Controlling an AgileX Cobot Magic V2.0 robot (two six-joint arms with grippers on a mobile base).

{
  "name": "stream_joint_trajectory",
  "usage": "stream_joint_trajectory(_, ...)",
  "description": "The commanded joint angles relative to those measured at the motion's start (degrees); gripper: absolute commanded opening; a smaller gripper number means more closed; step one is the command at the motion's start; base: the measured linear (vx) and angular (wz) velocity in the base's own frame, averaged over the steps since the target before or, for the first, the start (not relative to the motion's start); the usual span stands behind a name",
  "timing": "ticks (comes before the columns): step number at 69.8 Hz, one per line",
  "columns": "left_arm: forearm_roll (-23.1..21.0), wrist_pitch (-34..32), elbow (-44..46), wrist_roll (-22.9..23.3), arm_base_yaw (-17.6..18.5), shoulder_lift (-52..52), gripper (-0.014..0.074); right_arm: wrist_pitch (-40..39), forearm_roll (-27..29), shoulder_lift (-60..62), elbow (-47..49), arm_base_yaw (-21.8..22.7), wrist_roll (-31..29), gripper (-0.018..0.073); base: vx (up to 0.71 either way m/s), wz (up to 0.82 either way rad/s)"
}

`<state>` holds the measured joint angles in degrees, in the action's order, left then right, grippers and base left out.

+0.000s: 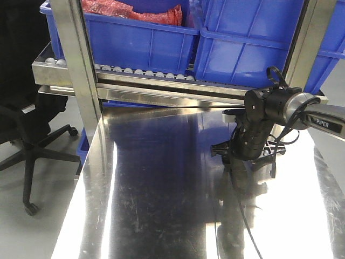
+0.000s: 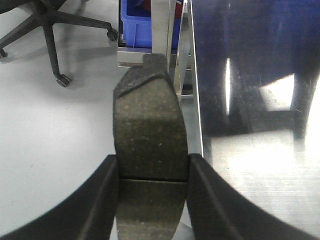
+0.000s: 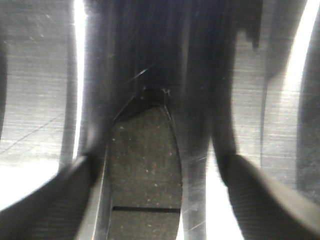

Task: Move and align brake pads A on conveyor
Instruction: 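Lower the right gripper over the remaining brake pad and close on it, then lift the brake pad off the table with the right gripper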

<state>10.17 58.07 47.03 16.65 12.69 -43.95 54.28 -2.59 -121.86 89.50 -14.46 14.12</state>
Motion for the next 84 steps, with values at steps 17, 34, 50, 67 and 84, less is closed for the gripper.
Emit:
stream_joint_trajectory(17,0.83,-3.57,1.72,0.03,-0.05,0.31,-0.0006,0.48,-0.35,3.24,1.41,0.14,-0.42,-0.0011,0.0,0.0)
stream_joint_trajectory(34,0.83,-3.57,1.72,0.03,-0.05,0.31,-0.0006,2.19,-0.35,8.55,1.41,0.03,-1.14,-0.0008,0.0,0.0)
stream_joint_trajectory(50,0.83,-3.57,1.72,0.03,-0.05,0.31,-0.0006,2.13,0.47,18.07,-0.62,-1.08,-3.07,-0.0008,0.0,0.0)
stream_joint_trajectory(67,0.83,-3.57,1.72,0.03,-0.05,0.31,-0.0006,-1.68,1.53,31.79,-11.19,-2.06,-5.36,-0.0008,0.0,0.0)
stream_joint_trajectory(84,0.83,-3.57,1.72,0.03,-0.05,0.31,-0.0006,-5.81,2.06,49.17,-25.29,-2.06,-6.64,-0.0008,0.0,0.0)
